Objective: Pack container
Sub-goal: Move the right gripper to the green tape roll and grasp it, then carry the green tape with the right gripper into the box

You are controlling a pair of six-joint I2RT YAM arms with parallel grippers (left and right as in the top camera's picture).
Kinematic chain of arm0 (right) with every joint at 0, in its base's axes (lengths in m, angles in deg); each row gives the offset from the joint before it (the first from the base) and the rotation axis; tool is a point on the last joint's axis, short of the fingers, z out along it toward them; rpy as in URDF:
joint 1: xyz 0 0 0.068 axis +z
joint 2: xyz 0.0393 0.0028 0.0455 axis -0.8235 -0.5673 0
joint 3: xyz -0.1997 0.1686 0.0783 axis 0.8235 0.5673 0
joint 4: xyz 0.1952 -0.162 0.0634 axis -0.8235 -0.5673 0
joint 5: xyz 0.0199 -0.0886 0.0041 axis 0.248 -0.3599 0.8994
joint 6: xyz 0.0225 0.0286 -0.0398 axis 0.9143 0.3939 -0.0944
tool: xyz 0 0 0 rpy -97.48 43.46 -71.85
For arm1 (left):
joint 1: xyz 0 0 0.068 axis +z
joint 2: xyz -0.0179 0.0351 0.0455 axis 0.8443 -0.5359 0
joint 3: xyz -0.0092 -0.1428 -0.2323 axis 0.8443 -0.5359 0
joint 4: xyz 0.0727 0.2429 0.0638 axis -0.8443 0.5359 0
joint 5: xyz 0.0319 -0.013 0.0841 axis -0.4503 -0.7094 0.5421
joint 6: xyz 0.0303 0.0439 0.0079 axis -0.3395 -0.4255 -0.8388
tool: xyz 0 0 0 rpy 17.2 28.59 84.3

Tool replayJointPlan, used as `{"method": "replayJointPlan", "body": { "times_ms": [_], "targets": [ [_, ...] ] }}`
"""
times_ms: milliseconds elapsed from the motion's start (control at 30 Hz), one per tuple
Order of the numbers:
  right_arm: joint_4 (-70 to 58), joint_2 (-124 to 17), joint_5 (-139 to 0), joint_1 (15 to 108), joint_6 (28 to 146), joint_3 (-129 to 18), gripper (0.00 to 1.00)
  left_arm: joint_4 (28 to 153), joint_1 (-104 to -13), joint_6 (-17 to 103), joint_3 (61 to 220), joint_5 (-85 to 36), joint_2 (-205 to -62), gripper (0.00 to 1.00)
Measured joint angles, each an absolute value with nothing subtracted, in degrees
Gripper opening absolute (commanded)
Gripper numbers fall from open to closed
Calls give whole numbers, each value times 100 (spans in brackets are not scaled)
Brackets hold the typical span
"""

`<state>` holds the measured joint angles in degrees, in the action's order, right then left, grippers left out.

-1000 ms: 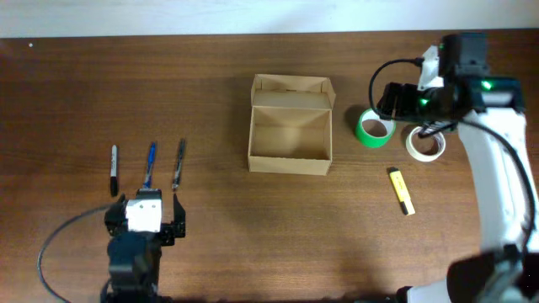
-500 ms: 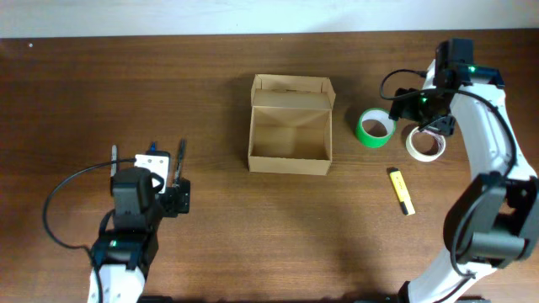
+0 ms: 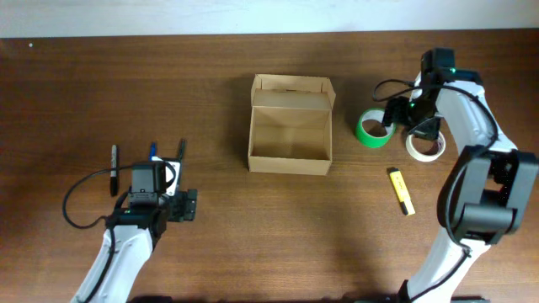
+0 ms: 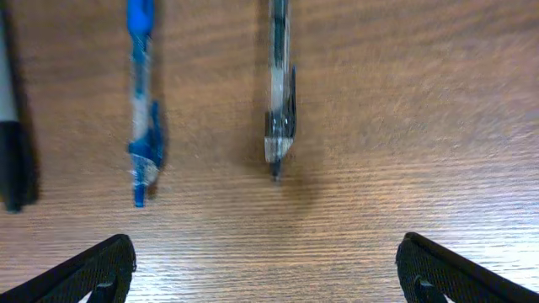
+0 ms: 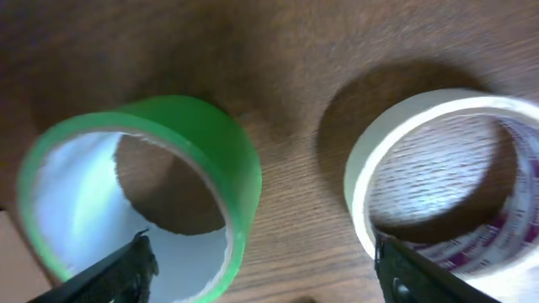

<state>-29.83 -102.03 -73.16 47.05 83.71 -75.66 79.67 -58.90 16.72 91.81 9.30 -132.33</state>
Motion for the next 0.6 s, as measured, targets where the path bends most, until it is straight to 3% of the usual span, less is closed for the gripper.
{"method": "replayJointPlan", "body": {
  "times_ms": [267,300,367,433,600],
  "targets": [
    [-2974,-10581,-7296,4780,8386,-7566,68,7964,-5890,1672,9181,930,-13587,99],
    [-2974,-10598,-7299,4788,8388,-7566,57,7964,-5890,1672,9181,930,-13594,99],
    [-2952,-10613,-7296,4793,8367,-7566,27,7967,-5890,1672,9181,930,-13598,99],
    [-2893,-10620,-7288,4799,8410,-7566,9,7964,-5890,1672,9183,930,-13598,99],
    [-2828,-10622,-7290,4804,8434,-7571,4,7964,-5890,1672,9183,927,-13598,99]
  ]
}}
